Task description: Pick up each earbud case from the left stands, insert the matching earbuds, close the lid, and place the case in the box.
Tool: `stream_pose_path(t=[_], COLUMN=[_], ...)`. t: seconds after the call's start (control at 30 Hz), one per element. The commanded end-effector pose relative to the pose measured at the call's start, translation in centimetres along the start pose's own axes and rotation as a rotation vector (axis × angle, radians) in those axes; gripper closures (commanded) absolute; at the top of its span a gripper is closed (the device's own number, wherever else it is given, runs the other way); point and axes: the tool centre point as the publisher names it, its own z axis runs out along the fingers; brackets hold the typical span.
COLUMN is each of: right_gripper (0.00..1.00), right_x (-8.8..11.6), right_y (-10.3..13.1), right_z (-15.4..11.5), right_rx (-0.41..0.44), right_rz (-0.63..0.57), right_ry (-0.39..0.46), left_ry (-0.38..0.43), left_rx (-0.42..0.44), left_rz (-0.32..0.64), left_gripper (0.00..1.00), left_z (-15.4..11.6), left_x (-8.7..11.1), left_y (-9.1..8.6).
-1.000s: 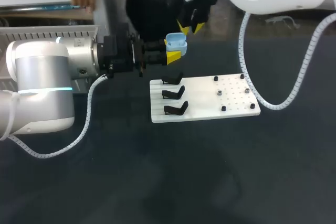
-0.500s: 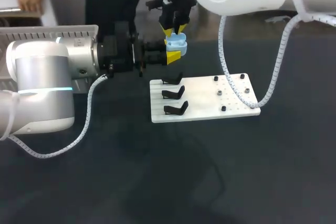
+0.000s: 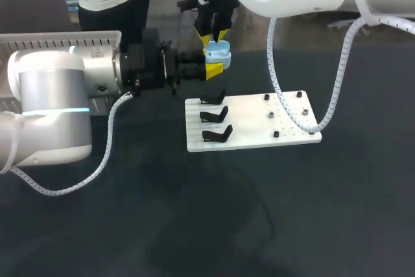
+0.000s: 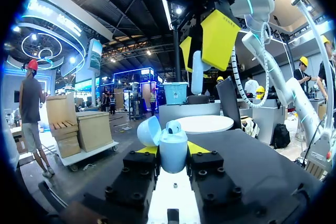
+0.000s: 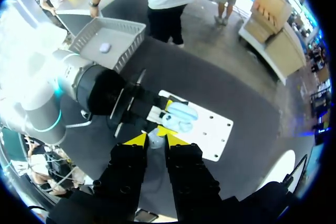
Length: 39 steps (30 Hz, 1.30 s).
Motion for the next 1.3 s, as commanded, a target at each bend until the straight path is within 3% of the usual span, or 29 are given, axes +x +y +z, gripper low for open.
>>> stream_pose_path(t=[0.03, 0.47, 1.3], right_gripper=[1.0, 1.0, 1.0], right_x=[0.0, -0.4, -1.1], right_y=[0.0, -0.9, -1.6], right_z=[0.0, 1.0, 2.9], right_rx=[0.0, -0.026, -0.038], right_rz=[0.0, 0.087, 0.09], right_ry=[0.001, 0.0, 0.031], left_ry=[-0.004, -0.004, -0.004], left_rx=[-0.009, -0.009, -0.009], left_rz=[0.004, 0.004, 0.004], left_gripper=[1.0, 1.0, 1.0], left_z=[0.0, 0.0, 0.0], left_x=[0.1, 0.1, 0.1], left_y=[-0.2, -0.2, -0.2])
